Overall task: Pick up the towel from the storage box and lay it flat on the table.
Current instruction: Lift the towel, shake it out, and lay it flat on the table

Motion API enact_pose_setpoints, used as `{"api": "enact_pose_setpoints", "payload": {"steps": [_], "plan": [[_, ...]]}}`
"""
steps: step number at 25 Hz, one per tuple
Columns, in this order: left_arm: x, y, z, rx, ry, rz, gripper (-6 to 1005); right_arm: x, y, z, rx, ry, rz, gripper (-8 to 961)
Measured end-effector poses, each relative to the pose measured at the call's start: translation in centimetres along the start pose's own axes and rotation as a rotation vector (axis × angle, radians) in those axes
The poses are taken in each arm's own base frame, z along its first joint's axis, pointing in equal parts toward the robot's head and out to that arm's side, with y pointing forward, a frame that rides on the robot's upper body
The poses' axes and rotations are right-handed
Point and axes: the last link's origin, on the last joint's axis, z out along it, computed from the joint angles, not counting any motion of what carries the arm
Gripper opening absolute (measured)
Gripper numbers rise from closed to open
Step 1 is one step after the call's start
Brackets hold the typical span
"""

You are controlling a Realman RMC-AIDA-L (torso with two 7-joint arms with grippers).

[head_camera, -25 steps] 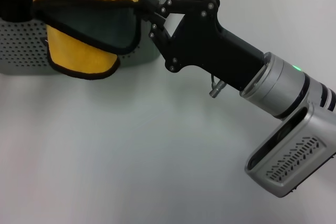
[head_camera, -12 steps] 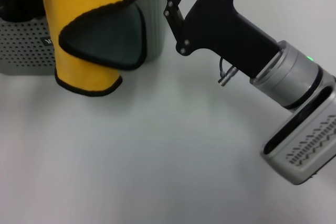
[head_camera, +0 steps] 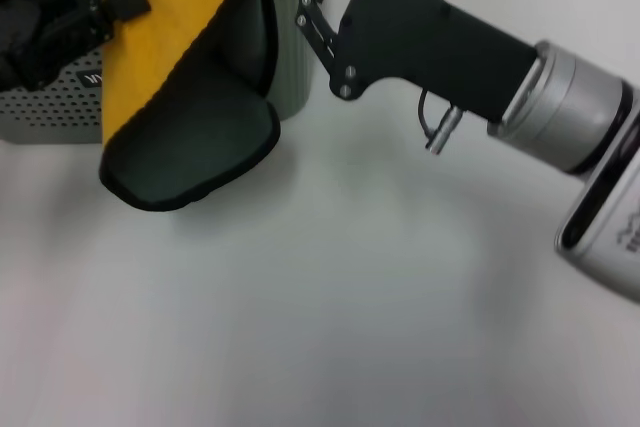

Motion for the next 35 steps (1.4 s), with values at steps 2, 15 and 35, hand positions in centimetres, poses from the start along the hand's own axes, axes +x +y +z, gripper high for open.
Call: {"api": "enact_pose_setpoints", "payload": {"steps": [2, 15, 35], "plan": [[-0.2, 0.1, -0.2, -0.005, -0.002, 0.027, 288, -0.5, -1.0, 0.3, -0.033, 0.032, 0.003, 8], [-0.3, 0.6, -4.4, 0.048, 0.097, 0.158, 633, -3.7, -9.9, 3.2, -0.286, 0.228, 0.26, 9], [-4.5, 1.1, -2.6, 0.021, 0.066, 0.257, 662, -6.5, -17.2, 12.3, -0.404, 0.475, 0.467, 9]]}}
